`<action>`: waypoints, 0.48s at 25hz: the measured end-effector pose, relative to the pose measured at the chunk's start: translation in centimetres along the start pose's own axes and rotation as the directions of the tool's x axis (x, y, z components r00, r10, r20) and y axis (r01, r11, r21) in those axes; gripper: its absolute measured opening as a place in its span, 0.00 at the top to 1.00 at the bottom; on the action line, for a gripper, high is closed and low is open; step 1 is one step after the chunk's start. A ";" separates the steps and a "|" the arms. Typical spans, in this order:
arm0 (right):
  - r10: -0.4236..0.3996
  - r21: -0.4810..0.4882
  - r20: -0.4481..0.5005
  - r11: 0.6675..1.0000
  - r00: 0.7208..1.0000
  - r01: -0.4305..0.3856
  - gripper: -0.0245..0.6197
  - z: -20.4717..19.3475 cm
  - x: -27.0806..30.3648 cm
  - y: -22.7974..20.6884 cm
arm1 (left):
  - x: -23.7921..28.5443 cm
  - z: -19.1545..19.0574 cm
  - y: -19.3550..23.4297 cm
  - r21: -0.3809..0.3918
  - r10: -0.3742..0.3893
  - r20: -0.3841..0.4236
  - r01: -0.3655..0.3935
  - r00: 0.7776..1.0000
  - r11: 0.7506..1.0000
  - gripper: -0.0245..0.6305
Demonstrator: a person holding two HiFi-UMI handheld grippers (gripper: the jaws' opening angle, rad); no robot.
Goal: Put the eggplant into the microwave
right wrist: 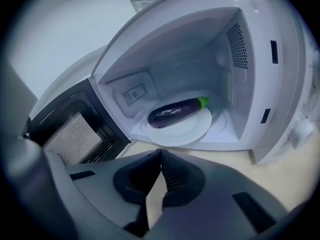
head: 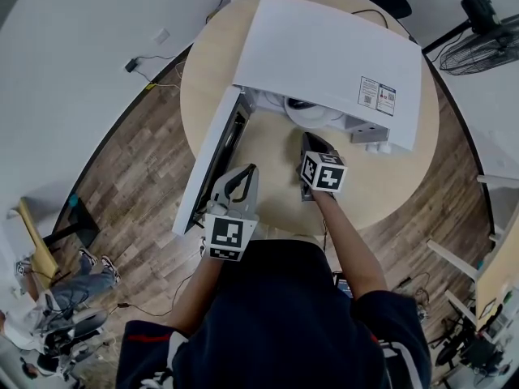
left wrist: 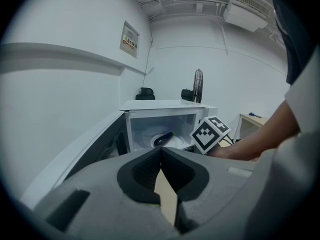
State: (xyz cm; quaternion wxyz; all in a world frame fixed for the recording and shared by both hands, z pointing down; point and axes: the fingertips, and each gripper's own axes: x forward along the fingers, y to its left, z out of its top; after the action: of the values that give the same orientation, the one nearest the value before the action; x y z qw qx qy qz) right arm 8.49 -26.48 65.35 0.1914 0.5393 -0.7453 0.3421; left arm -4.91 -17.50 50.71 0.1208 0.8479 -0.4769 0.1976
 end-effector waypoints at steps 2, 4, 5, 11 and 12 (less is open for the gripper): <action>-0.013 -0.019 -0.003 1.000 1.000 0.013 0.94 0.0 0.2 -0.3 | 0.0 -0.1 0.0 0.000 0.000 -0.003 0.000 1.000 1.000 0.94; -0.020 -0.041 -0.005 0.999 1.000 0.020 0.94 0.0 0.4 -0.5 | -0.1 -0.1 -0.1 0.004 -0.001 -0.005 0.001 1.000 1.000 0.94; -0.022 -0.049 -0.005 0.999 1.000 0.021 0.94 0.1 0.4 -0.6 | -0.1 0.0 -0.1 0.005 -0.001 -0.005 0.001 1.000 1.000 0.94; -0.023 -0.075 0.001 0.997 1.000 0.023 0.94 0.5 0.9 -1.0 | 0.0 -0.1 -0.1 -0.001 0.006 -0.006 -0.006 1.000 1.000 0.94; -0.024 -0.079 0.002 0.997 1.000 0.024 0.94 0.6 1.1 -1.0 | 0.0 -0.1 -0.1 -0.002 0.008 -0.006 -0.008 1.000 1.000 0.94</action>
State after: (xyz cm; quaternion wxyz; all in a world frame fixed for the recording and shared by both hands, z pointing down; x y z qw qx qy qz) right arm 9.16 -27.85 65.91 0.2164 0.5402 -0.7520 0.3097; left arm -4.86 -17.38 50.83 0.1224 0.8453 -0.4799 0.2004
